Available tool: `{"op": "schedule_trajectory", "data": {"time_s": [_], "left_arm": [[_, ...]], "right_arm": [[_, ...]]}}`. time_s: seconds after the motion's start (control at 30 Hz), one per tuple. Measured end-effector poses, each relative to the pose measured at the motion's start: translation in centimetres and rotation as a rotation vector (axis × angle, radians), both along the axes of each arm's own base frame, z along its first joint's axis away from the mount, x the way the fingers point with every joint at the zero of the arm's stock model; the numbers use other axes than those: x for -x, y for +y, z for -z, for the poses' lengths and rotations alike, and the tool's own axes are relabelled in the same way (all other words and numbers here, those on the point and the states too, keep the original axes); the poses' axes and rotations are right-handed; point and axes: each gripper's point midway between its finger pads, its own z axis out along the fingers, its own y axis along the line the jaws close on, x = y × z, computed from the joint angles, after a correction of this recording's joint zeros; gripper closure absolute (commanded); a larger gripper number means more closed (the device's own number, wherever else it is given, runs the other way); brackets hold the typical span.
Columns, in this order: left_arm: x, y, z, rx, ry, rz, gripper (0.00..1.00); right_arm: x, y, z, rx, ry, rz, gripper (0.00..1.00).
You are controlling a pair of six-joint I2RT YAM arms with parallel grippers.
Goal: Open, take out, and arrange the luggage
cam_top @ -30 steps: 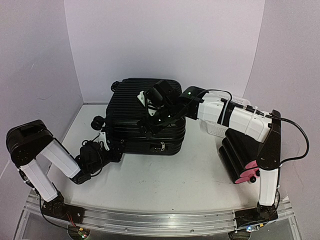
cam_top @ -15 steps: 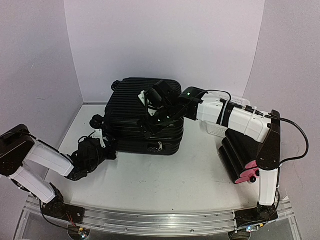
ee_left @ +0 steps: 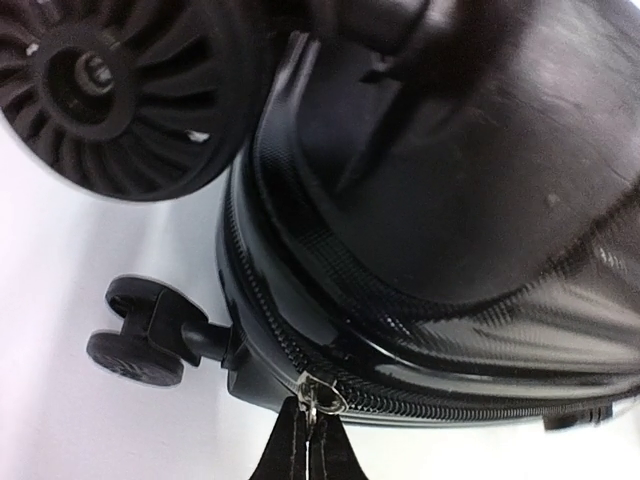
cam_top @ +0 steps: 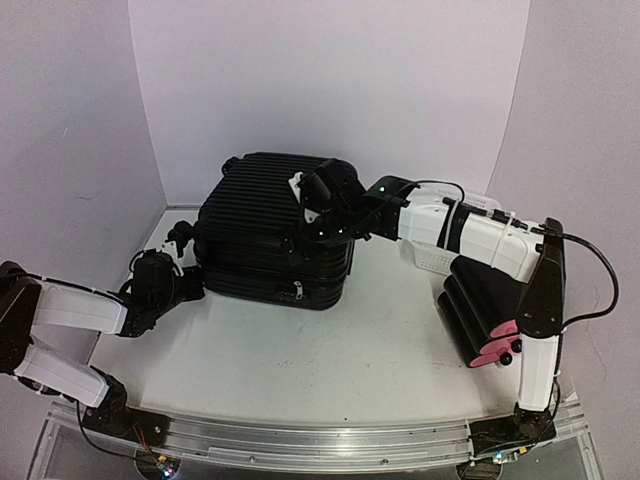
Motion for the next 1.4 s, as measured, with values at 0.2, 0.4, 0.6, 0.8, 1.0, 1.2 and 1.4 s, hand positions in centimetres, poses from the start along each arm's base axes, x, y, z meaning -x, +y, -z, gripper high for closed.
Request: {"op": "schedule_trajectory", "data": {"time_s": [0.2, 0.4, 0.6, 0.8, 1.0, 1.2, 1.4], "left_arm": [[-2.2, 3.6, -0.2, 0.014, 0.061, -0.064, 1.0], [-2.5, 4.3, -0.5, 0.001, 0.117, -0.066, 0.75], [-1.0, 4.3, -4.0, 0.007, 0.157, -0.024, 0.15], [0.7, 1.7, -12.9, 0.031, 0.111, 0.165, 0.08], [-2.2, 2.1, -19.5, 0.03, 0.093, 0.229, 0.06], [-8.8, 5.0, -18.6, 0.057, 0.162, 0.229, 0.03], [-11.8, 4.8, -13.8, 0.098, 0.288, 0.301, 0.03]], "right_arm": [[-2.2, -2.3, 1.6, -0.005, 0.053, 0.066, 0.02], [-2.1, -2.1, 2.3, -0.01, 0.083, 0.061, 0.02], [-0.4, -3.7, 5.2, 0.077, 0.178, 0.036, 0.02], [2.3, -5.6, 5.0, 0.089, 0.261, -0.013, 0.02], [5.3, -6.2, -0.3, -0.026, 0.251, -0.086, 0.02], [7.8, -6.6, -1.0, -0.045, 0.266, -0.13, 0.02], [9.1, -6.5, 0.5, -0.023, 0.305, -0.144, 0.02]]}}
